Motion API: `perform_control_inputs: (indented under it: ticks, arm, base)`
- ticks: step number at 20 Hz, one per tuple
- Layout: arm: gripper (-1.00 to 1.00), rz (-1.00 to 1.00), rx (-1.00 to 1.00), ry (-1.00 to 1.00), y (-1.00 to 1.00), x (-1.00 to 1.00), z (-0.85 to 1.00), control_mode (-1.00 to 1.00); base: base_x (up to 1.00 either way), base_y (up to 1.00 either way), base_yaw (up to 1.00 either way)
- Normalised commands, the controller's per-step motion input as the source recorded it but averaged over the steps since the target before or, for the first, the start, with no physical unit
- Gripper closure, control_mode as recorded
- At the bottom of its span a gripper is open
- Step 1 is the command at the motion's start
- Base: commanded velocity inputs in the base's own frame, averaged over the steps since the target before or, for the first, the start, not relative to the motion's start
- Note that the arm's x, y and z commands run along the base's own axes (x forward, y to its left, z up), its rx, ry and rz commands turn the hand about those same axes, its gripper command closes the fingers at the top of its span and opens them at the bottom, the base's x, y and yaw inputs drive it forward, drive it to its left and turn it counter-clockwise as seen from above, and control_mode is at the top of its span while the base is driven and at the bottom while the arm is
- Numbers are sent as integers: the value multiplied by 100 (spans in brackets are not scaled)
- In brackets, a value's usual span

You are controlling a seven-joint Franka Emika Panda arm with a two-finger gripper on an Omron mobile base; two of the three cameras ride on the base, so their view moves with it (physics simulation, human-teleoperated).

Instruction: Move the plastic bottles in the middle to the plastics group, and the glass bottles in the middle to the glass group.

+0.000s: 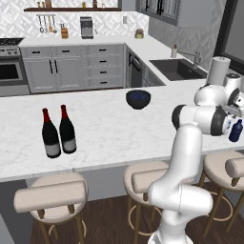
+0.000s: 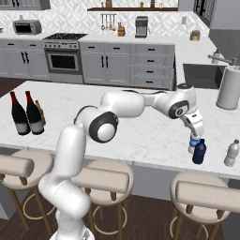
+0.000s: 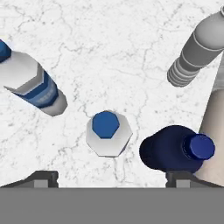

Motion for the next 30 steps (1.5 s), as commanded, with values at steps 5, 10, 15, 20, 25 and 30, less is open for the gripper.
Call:
perform_control_inputs:
  ticks: [5, 10, 15, 20, 25, 30]
  arm:
    - [-100, 0, -3, -4, 86, -36, 4, -100]
    - [-100, 2, -1, -2, 67, -78, 28, -100]
    - [-100, 30, 2, 3, 64, -30, 51, -100]
    - [-100, 45, 1, 14, 93, -10, 58, -100]
    - [-100, 46, 0, 19, 100, -32, 59, -100]
    - [-100, 45, 0, 15, 100, -63, 47, -100]
  base:
    - [0, 0, 0]
    - [0, 0, 0]
    - [0, 0, 0]
    - [0, 0, 0]
    - [0, 0, 0]
    - [0, 0, 0]
